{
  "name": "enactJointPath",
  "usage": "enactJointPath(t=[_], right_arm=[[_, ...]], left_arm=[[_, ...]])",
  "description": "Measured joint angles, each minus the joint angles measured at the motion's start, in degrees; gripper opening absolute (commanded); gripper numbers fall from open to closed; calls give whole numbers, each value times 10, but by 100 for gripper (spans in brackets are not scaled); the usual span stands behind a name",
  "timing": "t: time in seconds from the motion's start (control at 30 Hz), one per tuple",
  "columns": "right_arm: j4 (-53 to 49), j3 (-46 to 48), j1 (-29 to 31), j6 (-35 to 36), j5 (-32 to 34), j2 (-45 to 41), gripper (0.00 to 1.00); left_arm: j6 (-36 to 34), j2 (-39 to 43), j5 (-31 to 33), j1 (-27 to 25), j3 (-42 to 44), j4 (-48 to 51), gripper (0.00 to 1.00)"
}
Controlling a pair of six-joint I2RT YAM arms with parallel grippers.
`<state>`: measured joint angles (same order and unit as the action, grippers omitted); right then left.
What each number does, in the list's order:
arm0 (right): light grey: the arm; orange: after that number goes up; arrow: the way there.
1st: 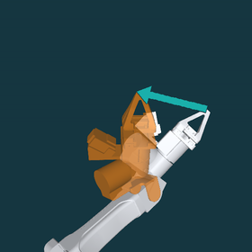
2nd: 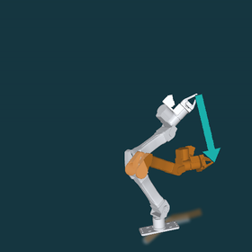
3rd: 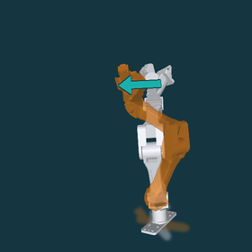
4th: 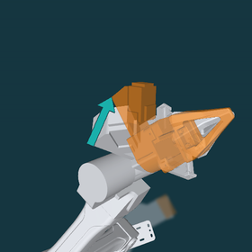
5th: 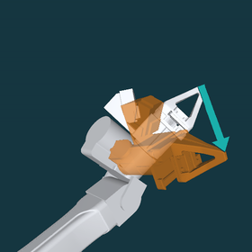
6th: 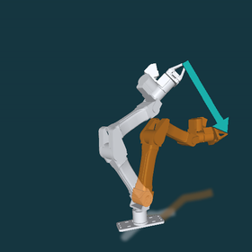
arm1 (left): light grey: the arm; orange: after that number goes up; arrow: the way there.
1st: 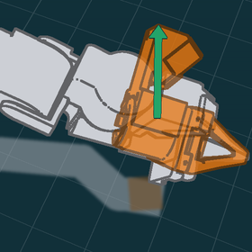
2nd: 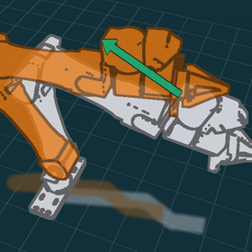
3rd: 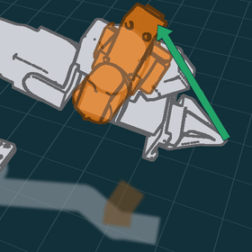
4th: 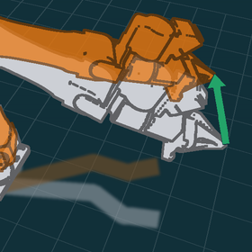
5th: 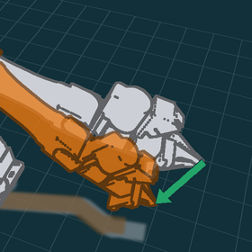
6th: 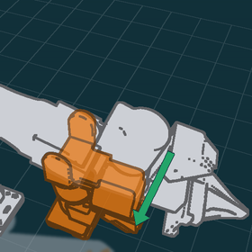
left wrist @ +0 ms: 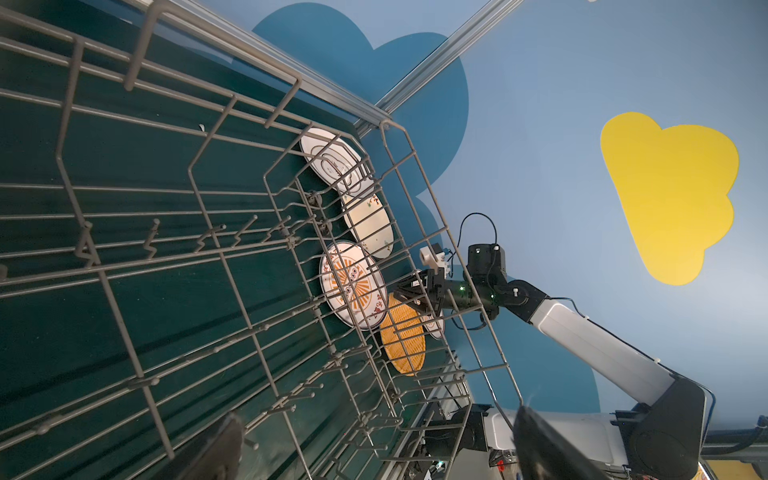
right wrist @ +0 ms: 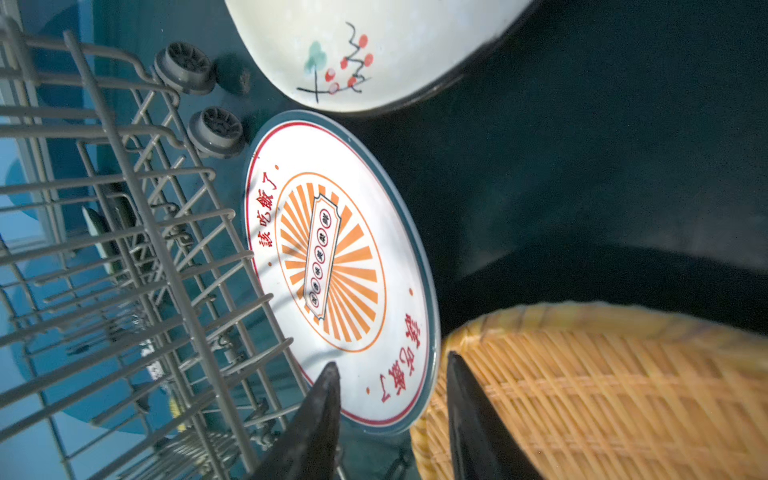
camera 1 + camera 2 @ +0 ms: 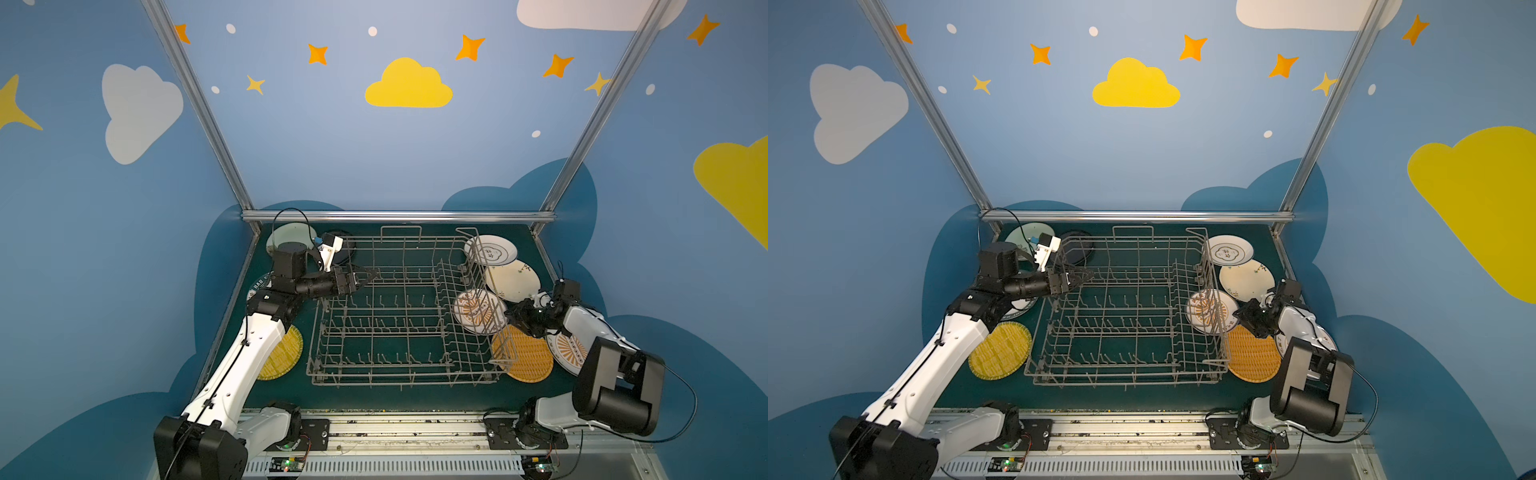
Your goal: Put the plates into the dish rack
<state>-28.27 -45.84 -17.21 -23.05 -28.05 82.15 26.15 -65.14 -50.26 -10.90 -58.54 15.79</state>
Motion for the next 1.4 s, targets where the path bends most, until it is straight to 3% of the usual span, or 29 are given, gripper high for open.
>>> enactJointPath(t=[0.27,0.4,0.47,0.73,0.97,1.4], right_arm=[[6,-24,-3,-6,23,1,55],[10,-61,-2,-33,7,8,68],[27,-83,-2,-53,3,11,69],[103,-235,2,-143,-10,158,65],[106,-341,21,-195,3,272,60],[74,-461,53,-230,36,380,51]], left_arm=[[0,0,0,0,3,-2,100],[0,0,1,0,3,-2,100],[0,1,4,0,5,-3,100],[0,11,21,0,14,-4,100],[0,28,37,0,25,-6,100],[5,28,41,11,26,-14,100]])
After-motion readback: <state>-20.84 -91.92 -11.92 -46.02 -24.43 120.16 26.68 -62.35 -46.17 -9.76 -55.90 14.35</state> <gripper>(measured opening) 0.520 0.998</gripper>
